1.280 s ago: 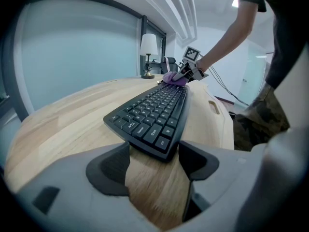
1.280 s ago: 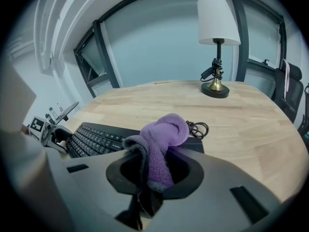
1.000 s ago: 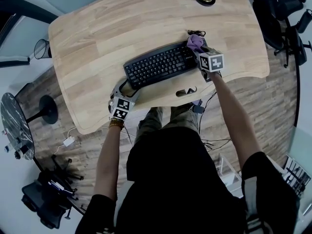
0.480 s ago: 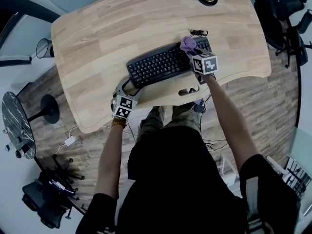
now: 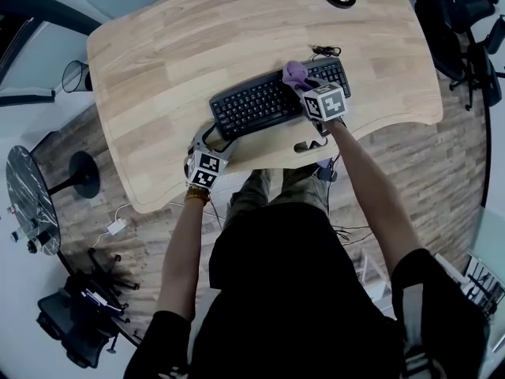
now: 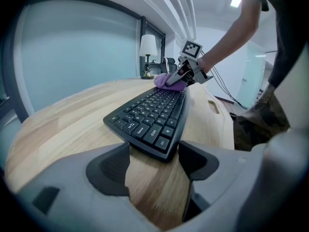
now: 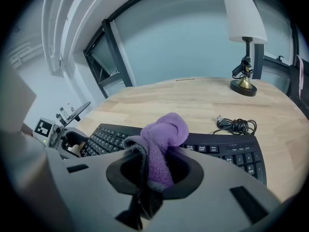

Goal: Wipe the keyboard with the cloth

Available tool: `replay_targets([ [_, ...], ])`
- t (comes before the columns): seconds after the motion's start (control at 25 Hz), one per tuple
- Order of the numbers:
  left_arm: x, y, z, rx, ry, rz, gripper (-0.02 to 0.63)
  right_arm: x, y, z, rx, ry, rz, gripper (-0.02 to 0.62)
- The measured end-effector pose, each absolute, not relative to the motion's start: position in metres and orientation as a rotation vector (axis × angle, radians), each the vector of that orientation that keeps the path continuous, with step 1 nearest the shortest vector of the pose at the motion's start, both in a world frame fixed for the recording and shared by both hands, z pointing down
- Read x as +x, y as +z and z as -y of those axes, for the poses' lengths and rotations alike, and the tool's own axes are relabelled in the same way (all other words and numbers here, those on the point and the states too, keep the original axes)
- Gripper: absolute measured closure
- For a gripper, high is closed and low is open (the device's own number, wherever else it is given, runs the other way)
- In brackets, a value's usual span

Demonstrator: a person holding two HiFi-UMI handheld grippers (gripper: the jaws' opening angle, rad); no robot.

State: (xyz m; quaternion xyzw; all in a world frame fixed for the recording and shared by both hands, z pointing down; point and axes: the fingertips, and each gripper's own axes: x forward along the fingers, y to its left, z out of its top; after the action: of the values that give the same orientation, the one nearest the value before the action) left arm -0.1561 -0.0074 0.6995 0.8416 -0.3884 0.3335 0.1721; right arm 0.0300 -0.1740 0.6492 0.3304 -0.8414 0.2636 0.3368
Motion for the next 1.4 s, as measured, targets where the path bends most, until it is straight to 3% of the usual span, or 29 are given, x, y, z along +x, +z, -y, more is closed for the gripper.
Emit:
replay_targets([
  [1.4, -0.158, 0.698, 0.007, 2.391, 0.949, 1.103, 0.278, -0.136, 0.655, 0.099, 0.557, 0.777, 2.284, 0.532],
])
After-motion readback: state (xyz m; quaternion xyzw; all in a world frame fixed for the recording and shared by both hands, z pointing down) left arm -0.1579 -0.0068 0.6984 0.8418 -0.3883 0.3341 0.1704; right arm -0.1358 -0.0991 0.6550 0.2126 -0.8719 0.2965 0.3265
